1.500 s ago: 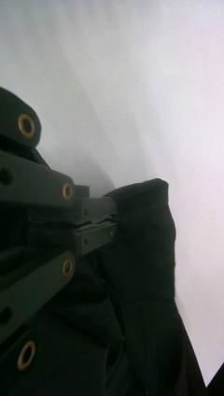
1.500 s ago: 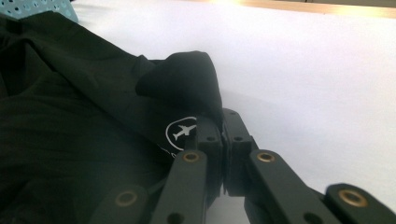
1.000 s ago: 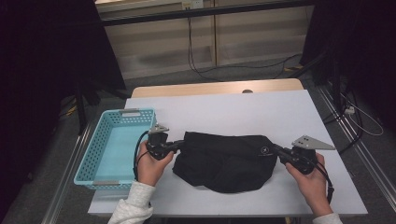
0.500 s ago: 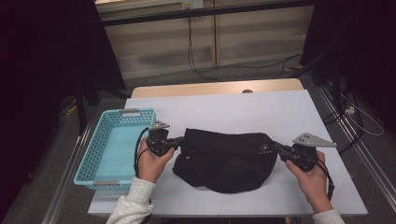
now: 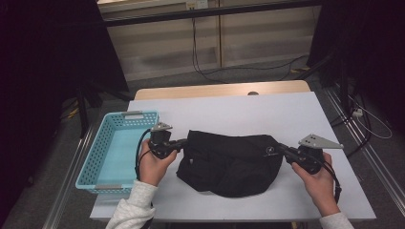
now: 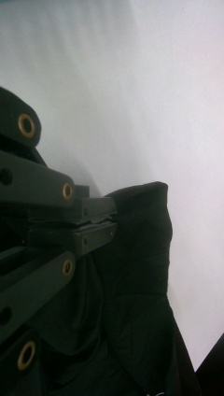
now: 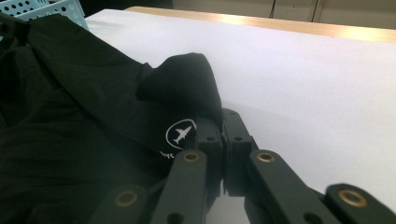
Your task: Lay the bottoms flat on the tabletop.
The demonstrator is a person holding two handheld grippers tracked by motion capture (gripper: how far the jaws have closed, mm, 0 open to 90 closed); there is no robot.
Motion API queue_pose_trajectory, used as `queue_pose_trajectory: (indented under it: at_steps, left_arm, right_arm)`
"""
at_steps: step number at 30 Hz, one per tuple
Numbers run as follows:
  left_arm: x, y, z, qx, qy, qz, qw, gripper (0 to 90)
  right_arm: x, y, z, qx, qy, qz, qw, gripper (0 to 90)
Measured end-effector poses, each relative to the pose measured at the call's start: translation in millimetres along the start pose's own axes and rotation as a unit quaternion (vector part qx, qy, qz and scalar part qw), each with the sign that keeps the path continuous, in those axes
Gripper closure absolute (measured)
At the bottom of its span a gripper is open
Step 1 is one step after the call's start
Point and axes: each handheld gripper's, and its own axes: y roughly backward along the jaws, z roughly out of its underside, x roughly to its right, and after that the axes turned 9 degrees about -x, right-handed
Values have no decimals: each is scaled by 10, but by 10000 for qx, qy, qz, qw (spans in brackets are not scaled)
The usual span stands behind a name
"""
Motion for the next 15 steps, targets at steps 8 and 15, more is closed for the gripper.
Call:
queue_pose_trajectory:
  at_steps: [8,15]
  left_arm:
    - [-217,-1,-747,419,185,-243,9987,877]
    - [-254,-347,-843,448,37,-415,9981,361]
  right_arm:
    - [231,-211,-856,-13,193,396,9990,882]
    - [274,-520,-1212,62,-24,757,9971,484]
